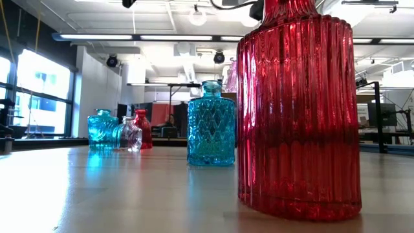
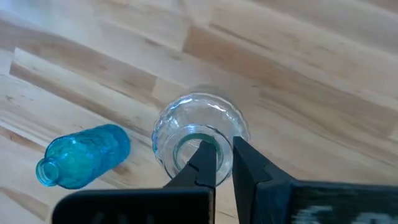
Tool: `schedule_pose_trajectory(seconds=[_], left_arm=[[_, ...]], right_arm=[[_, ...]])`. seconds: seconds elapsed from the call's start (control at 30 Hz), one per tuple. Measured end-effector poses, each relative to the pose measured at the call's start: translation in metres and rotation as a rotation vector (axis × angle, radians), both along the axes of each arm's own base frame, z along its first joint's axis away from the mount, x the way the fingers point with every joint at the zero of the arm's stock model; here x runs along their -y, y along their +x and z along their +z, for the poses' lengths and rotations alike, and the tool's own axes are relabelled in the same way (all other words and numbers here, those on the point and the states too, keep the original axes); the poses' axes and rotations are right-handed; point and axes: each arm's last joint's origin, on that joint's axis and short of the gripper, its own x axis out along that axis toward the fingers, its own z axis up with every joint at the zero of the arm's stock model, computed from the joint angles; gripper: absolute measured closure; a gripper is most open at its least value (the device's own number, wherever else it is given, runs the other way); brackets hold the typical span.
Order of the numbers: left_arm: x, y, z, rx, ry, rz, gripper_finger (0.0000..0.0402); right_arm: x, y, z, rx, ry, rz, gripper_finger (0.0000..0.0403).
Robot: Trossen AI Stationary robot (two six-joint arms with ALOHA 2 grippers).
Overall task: Sort vases onto shelf
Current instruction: Put the bottom transparent vase on the shelf aligned with the transparent vase
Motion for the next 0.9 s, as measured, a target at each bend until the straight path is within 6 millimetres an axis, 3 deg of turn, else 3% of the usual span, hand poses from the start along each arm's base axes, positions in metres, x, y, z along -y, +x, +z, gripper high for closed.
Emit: schedule_pose_trajectory(seconds=[0.47,0.9], left_arm=[[0.000,0.000,0.000,0.000,0.000,0.000,0.0275],[0.000,0.000,0.000,0.000,0.000,0.000,0.0275]], right_arm=[[0.019,-0.070,0.046,0.029,-0.049,-0.096,0.0402],[0.044,-0.122,0.067,0.014,-0.168,-0.205,0.0402]])
